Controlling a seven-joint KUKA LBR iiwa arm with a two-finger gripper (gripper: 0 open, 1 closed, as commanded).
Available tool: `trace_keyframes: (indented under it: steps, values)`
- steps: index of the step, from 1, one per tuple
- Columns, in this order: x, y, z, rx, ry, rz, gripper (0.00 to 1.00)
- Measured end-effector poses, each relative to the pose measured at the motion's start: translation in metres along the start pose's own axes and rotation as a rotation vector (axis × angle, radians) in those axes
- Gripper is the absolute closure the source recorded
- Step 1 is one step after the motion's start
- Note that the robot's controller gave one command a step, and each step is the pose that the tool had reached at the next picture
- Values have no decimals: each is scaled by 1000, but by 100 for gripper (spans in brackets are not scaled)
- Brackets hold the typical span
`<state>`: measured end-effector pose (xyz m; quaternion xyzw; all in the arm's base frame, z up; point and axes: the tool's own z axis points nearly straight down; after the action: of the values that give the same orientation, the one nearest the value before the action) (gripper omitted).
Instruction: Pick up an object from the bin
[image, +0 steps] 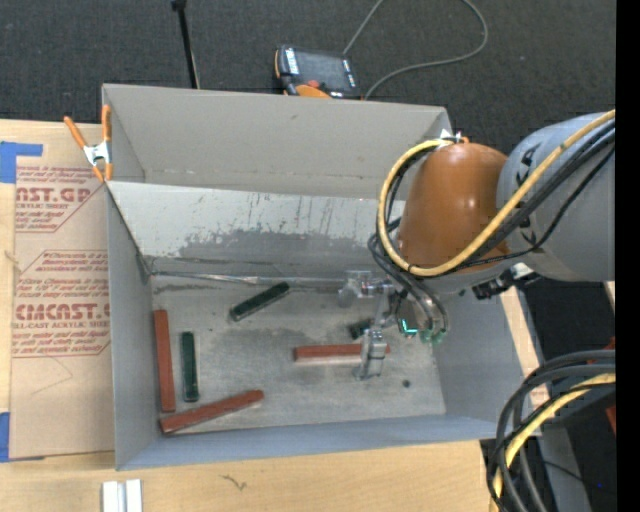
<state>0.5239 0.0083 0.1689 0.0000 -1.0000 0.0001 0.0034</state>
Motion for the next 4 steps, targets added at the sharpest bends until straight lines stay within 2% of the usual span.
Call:
trace_keyframes:
  steps: [1, 2, 3, 4]
  values:
    - [-2, -1, 103, -1, -1, 127, 0]
    - [1, 2, 100, -2, -5, 365, 0]
    - [0, 1, 99, -2, -7, 364, 100]
    - [0, 14, -34, -4, -15, 333, 100]
